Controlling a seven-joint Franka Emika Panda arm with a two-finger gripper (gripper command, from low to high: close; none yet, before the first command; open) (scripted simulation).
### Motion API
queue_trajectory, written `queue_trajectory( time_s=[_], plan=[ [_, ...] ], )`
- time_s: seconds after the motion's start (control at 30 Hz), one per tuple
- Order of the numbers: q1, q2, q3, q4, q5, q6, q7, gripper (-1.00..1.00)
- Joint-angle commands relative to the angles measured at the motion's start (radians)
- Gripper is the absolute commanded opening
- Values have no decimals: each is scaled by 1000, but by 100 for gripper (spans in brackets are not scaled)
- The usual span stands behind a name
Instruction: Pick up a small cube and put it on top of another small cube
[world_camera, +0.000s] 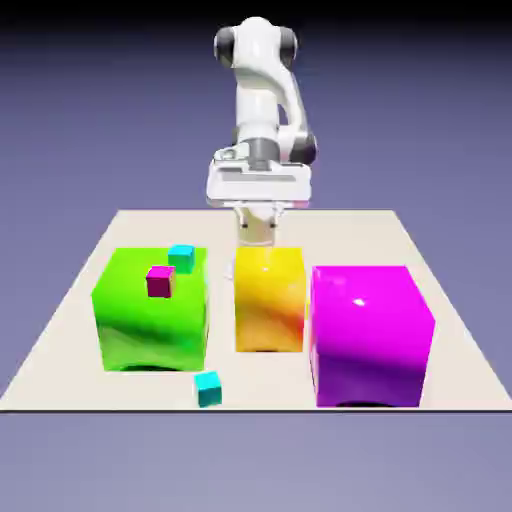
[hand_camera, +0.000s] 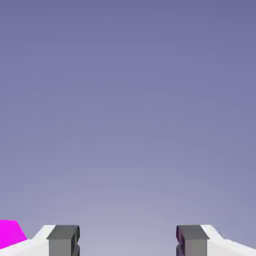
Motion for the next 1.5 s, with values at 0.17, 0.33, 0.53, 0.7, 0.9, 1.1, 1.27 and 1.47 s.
queue_trajectory(
  time_s=[0.17,0.33,0.53,0.7,0.9,1.1,1.27,1.47],
  plan=[
    [53,217,-91,142,32,-140,-107,0],
    [98,399,-167,261,59,-257,-195,0],
    [151,616,-258,403,91,-398,-302,0],
    [196,797,-334,521,117,-515,-390,0],
    [242,986,-414,644,145,-636,-483,0],
    [188,1127,-350,643,213,-497,-525,-100],
    [238,985,-415,646,147,-635,-486,-100],
    [49,792,-417,656,171,-698,-457,-100]
  ],
)
